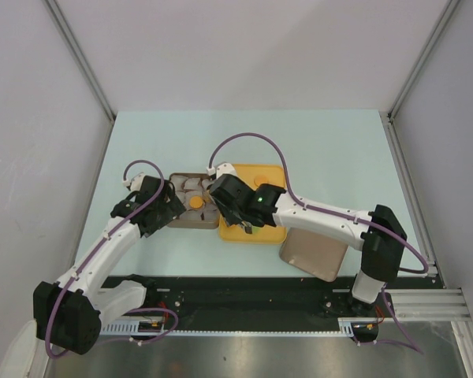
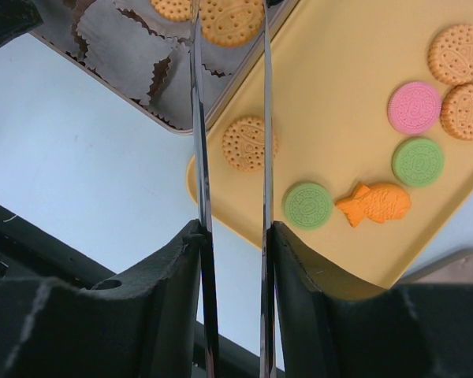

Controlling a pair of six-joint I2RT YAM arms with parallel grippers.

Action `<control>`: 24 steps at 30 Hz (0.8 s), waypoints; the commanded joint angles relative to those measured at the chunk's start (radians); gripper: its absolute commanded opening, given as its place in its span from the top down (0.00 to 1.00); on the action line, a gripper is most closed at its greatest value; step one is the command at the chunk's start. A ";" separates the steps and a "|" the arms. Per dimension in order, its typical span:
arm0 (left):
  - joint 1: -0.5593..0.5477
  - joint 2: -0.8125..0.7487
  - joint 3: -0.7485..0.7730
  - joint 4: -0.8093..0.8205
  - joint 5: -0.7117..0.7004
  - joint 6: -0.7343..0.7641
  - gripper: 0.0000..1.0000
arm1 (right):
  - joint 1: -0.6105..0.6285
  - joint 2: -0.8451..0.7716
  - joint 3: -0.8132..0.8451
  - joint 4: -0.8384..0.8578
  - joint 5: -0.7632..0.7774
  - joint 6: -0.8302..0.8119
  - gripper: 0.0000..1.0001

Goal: Pack the cookies

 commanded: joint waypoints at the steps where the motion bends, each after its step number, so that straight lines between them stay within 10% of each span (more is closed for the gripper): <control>1: -0.002 -0.017 -0.008 0.016 -0.009 0.013 0.00 | -0.007 0.018 0.051 0.034 -0.005 -0.016 0.69; 24: -0.002 -0.012 -0.005 0.018 -0.009 0.014 0.00 | -0.015 -0.008 0.060 0.017 0.030 -0.011 0.48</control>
